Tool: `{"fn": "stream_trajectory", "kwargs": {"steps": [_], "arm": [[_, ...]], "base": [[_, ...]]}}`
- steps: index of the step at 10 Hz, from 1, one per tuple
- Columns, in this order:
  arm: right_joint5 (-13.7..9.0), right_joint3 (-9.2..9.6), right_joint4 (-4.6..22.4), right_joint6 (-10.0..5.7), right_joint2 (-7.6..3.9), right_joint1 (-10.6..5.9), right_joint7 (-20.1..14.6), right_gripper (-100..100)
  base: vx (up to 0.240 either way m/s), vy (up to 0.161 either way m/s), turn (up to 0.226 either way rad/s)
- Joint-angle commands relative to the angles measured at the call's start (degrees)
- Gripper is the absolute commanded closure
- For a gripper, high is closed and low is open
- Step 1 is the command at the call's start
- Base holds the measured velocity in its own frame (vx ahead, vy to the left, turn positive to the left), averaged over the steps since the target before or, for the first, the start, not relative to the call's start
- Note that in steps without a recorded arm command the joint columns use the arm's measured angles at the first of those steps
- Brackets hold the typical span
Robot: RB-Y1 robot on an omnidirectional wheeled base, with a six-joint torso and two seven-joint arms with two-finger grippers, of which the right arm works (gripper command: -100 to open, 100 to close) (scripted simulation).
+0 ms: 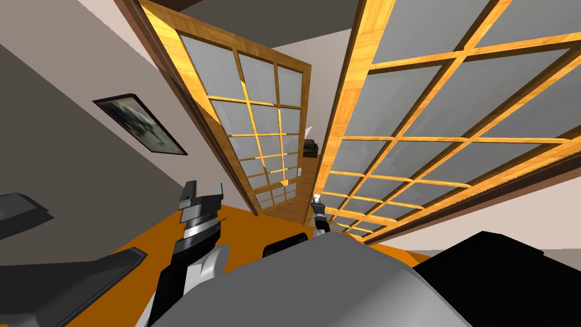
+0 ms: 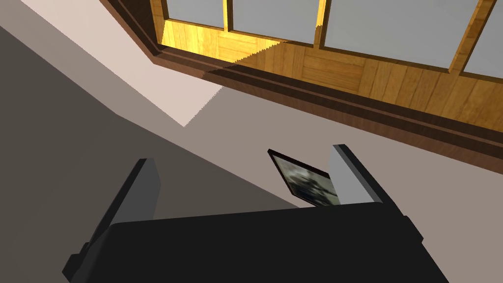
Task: Push the door open
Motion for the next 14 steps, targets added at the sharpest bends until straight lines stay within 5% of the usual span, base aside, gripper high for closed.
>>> {"fn": "stream_trajectory", "kwargs": {"steps": [1,3,4,14], "arm": [[0.0,-0.04,0.0,-0.16,0.0,0.15,0.0,100],[0.0,-0.04,0.0,-0.16,0.0,0.15,0.0,100],[-1.4,-1.99,0.9,-0.76,-0.63,-0.99,1.0,100],[-6.0,-8.67,4.1,-3.35,-1.73,-4.28,4.4,100]], "base": [[0.0,0.0,0.0],[0.0,0.0,0.0],[0.08,-0.023,0.141],[0.092,-0.041,0.068]]}}
